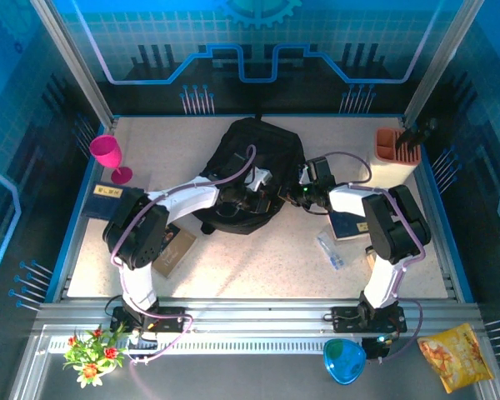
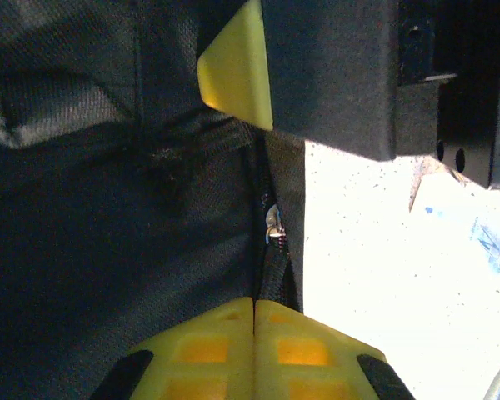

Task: Pack the student bag
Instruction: Unzip the student bag at the top-center of the table.

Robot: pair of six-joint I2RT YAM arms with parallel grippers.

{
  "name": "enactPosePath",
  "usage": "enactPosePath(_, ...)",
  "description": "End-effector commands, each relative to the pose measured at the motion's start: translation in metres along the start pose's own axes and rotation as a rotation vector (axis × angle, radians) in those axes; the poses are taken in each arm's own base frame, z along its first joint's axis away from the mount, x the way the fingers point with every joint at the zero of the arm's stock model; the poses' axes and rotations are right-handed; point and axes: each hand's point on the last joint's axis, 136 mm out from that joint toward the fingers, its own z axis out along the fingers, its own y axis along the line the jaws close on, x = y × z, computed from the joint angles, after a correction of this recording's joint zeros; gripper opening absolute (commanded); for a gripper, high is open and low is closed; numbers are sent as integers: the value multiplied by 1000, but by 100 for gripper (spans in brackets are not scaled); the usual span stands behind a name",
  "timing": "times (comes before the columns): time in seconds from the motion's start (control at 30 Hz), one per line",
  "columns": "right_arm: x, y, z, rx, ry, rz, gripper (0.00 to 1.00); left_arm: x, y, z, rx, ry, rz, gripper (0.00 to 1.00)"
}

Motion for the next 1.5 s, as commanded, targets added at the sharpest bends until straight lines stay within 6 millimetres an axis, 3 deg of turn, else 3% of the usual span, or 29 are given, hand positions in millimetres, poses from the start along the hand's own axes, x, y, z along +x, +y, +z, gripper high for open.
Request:
enactPosePath(0.0, -12, -6, 3, 34, -19, 12, 10, 10, -5, -21, -35, 27, -45, 0)
enactPosePath(0.33, -27, -12, 7, 87, -59, 4, 2, 53, 16, -56, -202, 115, -81, 0)
enactPosePath(0.63, -43, 0, 4, 91, -77, -55, 1, 78, 50, -95, -443, 190, -6, 0)
enactPosePath(0.73, -46, 5, -2, 96, -79, -63, 4, 79, 58, -99, -493, 185, 10, 0)
enactPosePath(0.8, -45, 14, -10, 75, -85, -57, 11, 76, 55, -97, -473, 172, 14, 0)
enactPosePath(0.97, -16, 22, -38, 62, -56, 76, 45, 68, 40, -94, -390, 137, 32, 0)
enactPosePath(1.1, 22, 26, -46, 67, -28, 195, 60, 66, 35, -95, -366, 116, 52, 0)
enactPosePath(1.3, 57, 36, -31, 91, -17, 303, 67, 69, 32, -93, -338, 113, 54, 0)
enactPosePath(1.47, 70, 38, -9, 128, 15, 324, 63, 70, 31, -93, -332, 115, 51, 0)
